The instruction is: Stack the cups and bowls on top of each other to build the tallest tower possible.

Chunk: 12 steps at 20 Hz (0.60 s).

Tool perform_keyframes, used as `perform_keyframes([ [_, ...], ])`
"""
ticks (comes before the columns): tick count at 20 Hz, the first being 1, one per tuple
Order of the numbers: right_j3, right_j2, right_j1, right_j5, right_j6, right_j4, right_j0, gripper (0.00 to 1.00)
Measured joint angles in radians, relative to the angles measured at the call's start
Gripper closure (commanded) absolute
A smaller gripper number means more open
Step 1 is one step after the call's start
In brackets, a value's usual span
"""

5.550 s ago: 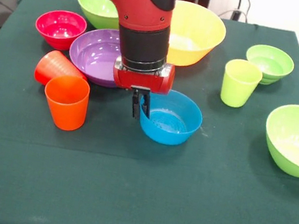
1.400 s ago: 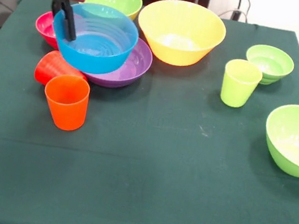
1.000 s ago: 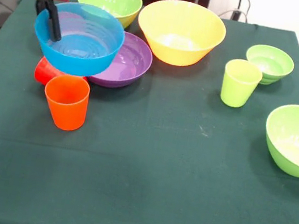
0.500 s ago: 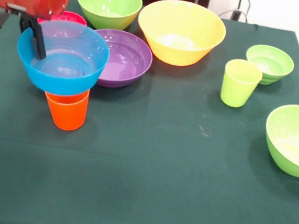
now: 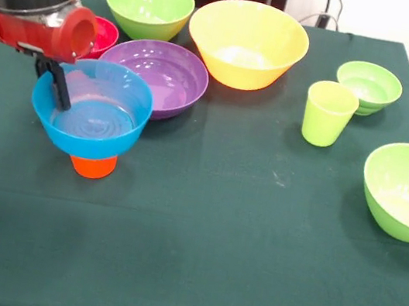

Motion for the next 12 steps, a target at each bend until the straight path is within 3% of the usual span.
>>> perform_keyframes([
  [12,0.002,0.004,0.016,0.0,-0.004,-0.009,-0.006,1.0],
])
